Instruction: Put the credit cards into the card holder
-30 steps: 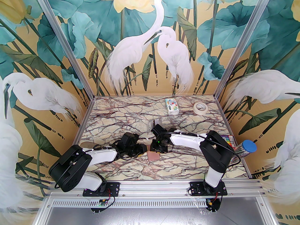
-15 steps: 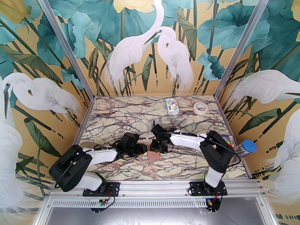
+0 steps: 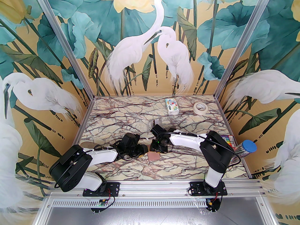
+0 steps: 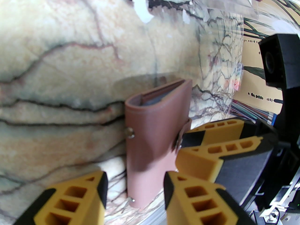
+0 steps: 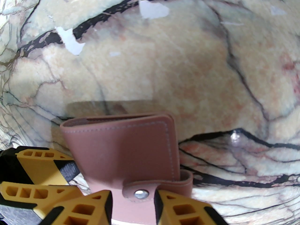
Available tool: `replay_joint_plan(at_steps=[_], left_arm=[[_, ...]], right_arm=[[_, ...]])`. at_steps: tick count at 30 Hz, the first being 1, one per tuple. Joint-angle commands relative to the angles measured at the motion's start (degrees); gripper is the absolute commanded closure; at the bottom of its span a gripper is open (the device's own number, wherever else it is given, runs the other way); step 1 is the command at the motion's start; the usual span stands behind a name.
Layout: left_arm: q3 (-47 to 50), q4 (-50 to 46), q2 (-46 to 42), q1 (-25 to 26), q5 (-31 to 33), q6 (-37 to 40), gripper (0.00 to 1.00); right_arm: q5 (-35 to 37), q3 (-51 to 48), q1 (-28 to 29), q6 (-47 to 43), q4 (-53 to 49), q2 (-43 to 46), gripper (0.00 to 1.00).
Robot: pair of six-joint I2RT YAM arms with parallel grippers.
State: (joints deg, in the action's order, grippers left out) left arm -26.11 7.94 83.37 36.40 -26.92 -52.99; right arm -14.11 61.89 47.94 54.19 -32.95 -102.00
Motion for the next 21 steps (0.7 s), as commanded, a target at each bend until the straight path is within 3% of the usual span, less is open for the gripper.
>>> replay_joint_plan(at_steps=[1,21], left_arm=[[-0.5,-0.1,0.7,0.8,1.0,-0.3,0.56],[-0.6,2.3,3.0,1.6,1.6,-0.9,0.66]], right_arm=[[3.4,0.5,0.1,-0.5,-3.2,-0.4,0.63],[4.6,1.8,0.5,-1.1,-4.9,-0.9,0.63]])
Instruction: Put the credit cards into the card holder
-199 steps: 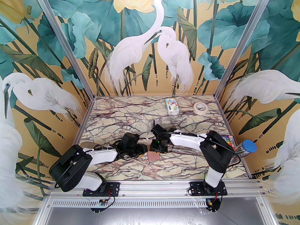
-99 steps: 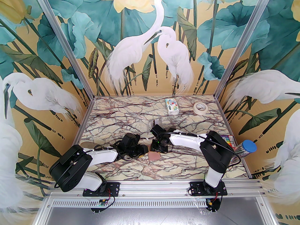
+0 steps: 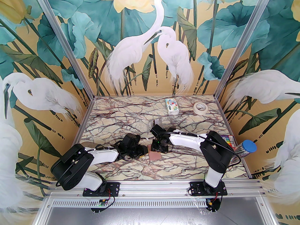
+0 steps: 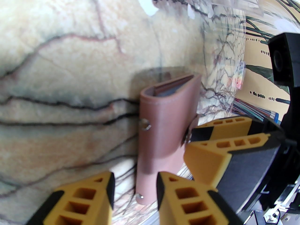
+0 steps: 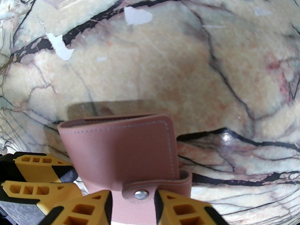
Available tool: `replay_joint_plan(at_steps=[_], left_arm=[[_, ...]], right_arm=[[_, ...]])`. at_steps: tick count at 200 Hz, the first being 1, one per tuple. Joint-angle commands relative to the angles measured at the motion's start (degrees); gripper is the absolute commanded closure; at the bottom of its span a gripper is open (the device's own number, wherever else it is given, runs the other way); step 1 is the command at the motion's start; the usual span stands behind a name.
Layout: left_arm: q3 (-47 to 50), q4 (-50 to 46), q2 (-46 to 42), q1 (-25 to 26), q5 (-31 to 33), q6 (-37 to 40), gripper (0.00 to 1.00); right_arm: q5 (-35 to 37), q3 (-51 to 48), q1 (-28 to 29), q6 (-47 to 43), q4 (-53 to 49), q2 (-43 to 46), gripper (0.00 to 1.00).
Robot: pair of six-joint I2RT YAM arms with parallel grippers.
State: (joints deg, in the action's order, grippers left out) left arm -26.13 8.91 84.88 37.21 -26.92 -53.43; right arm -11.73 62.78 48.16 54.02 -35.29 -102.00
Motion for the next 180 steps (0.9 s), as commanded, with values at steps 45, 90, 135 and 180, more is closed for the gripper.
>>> replay_joint_plan(at_steps=[45,90,135,180], left_arm=[[-1.1,3.8,2.9,1.5,1.3,-0.6,0.66],[-1.6,5.8,4.8,2.2,0.8,-0.7,0.66],[-1.9,5.9,6.4,2.7,1.1,-0.6,0.67],[-2.3,5.4,7.4,2.9,1.3,-0.6,0.74]], right_arm=[[2.3,1.4,0.3,-1.1,-2.7,-2.1,0.63],[1.7,1.4,0.5,-0.8,-1.7,-3.2,0.65],[0.9,0.9,0.6,-0.4,-1.0,-3.3,0.66],[-0.5,0.8,0.6,-0.1,0.1,-3.7,0.67]])
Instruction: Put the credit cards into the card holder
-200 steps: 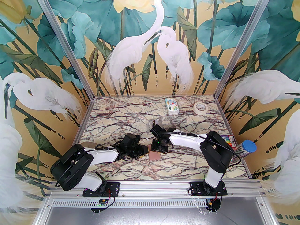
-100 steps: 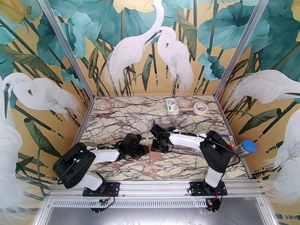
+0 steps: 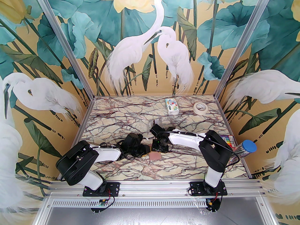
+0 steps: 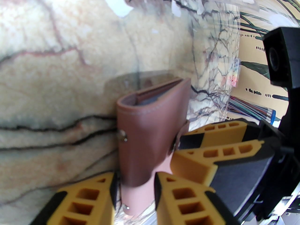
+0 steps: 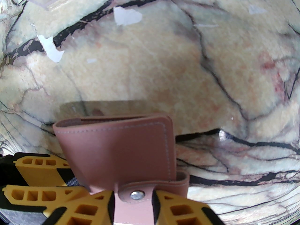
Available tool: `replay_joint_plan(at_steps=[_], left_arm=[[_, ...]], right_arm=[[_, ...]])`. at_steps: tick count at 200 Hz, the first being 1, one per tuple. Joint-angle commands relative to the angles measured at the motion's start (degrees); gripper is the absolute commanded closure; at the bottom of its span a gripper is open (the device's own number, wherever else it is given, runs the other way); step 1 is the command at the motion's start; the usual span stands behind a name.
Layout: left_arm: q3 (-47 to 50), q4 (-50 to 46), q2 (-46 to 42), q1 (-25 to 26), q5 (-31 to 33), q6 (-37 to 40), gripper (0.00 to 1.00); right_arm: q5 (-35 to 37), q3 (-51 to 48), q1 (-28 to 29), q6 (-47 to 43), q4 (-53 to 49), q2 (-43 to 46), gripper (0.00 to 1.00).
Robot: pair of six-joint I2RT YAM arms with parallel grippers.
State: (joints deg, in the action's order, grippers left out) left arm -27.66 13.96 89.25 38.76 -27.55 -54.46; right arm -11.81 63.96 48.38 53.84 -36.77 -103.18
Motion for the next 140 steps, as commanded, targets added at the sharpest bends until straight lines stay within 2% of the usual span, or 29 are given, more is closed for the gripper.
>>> replay_joint_plan(at_steps=[1,40,140], left_arm=[[-0.8,0.2,3.1,1.4,2.0,0.5,0.74],[-0.9,-0.2,3.2,1.4,2.2,0.8,0.78],[-1.4,-1.6,2.6,1.5,2.8,1.2,0.95]], right_arm=[[-0.3,-0.4,0.4,0.0,1.6,-2.5,0.67],[0.8,-0.1,0.4,-0.6,0.2,-2.5,0.69],[2.0,0.2,0.4,-1.1,-1.2,-2.5,0.73]])
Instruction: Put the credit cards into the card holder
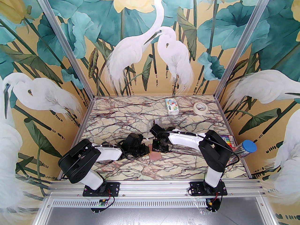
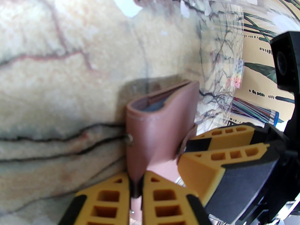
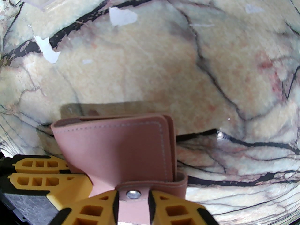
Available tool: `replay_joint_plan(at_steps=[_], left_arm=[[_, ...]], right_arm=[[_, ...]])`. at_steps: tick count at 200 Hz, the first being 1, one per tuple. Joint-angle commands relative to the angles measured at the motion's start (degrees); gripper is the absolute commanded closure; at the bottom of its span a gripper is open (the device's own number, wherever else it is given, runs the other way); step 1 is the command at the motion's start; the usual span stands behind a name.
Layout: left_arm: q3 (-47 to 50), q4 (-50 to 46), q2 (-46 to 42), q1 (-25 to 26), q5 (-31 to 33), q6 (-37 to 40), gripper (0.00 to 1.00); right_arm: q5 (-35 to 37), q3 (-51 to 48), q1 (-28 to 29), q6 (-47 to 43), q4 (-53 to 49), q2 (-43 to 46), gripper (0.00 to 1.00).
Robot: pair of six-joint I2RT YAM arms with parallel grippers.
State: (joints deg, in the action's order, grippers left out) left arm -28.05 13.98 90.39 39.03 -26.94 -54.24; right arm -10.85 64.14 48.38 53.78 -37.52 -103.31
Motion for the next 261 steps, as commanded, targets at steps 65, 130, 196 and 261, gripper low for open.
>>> replay_joint_plan(at_steps=[65,130,196,261], left_arm=[[-1.7,-3.7,1.1,1.2,2.9,1.7,1.0],[-1.8,-4.3,0.8,1.2,3.0,1.7,1.0],[-2.1,-4.8,0.6,1.2,2.9,2.0,1.0],[-1.8,-4.6,0.7,1.2,3.3,2.0,1.0]], right_arm=[[2.3,3.0,0.4,-2.8,-3.8,-0.9,0.71],[4.5,9.3,0.4,-5.6,-10.1,1.3,0.67],[4.3,9.6,0.9,-5.9,-11.2,-1.4,0.7],[4.0,9.7,2.2,-6.0,-10.3,-5.5,0.7]])
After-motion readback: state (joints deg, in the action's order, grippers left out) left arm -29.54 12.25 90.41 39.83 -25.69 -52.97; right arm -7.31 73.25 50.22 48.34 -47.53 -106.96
